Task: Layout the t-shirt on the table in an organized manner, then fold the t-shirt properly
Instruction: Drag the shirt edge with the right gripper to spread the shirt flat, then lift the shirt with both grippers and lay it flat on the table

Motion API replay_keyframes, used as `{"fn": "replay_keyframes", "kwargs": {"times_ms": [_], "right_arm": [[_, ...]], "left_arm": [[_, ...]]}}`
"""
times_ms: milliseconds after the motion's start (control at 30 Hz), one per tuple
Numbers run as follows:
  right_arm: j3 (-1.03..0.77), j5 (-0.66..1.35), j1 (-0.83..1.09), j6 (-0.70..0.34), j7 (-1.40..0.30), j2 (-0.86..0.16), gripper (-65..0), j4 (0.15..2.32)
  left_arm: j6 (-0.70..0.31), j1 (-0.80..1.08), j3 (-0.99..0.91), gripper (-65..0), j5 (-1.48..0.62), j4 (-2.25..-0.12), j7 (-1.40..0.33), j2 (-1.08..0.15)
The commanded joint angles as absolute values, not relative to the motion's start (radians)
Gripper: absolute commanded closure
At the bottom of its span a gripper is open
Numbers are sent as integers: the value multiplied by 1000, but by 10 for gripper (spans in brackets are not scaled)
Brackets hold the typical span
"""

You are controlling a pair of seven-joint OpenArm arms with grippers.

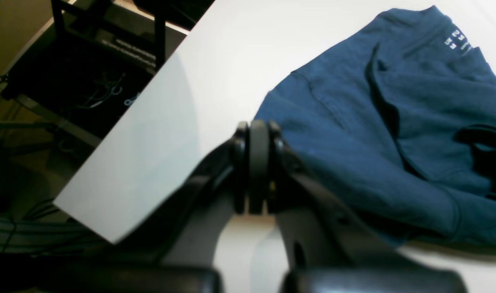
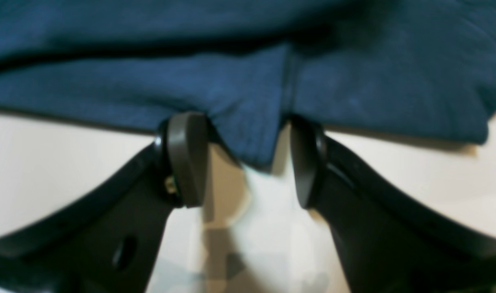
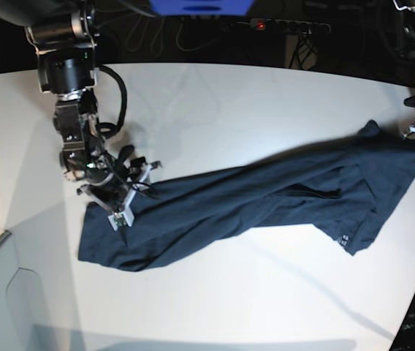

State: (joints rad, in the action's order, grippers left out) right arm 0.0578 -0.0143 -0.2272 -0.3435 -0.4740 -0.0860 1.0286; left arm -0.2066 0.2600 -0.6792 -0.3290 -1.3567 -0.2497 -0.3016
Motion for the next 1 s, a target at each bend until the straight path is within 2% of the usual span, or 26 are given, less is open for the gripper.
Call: {"fn": "replay_keyframes", "kwargs": {"times_ms": [0,100,200,367,733,967], "right_arm": [[56,-5,-237,-335,-476,-90,-308,1041],[56,-5,-234,-335,-476,-87,-198,1043],[56,-4,-232,-335,-479,-87,0,1044],[56,-2,-183,-335,-478,-87,0,1104],[16,-2,145,-332,-483,-87,0,1702],[-104,-2,311,-334,-476,-58,0,1910]], "left_arm": [[-205,259,-690,-1,-332,-1372,-220,-321],[-205,260,-688,-1,-332,-1376,-220,-321],[-205,262,-688,-1,-332,-1377,-222,-321],[-205,262,-688,-1,-337,-1377,-223,-321],[-205,300,-693,-1,-340,-1426,-225,-283],[-205,317,-688,-3,-337,-1437,-225,-278]]}}
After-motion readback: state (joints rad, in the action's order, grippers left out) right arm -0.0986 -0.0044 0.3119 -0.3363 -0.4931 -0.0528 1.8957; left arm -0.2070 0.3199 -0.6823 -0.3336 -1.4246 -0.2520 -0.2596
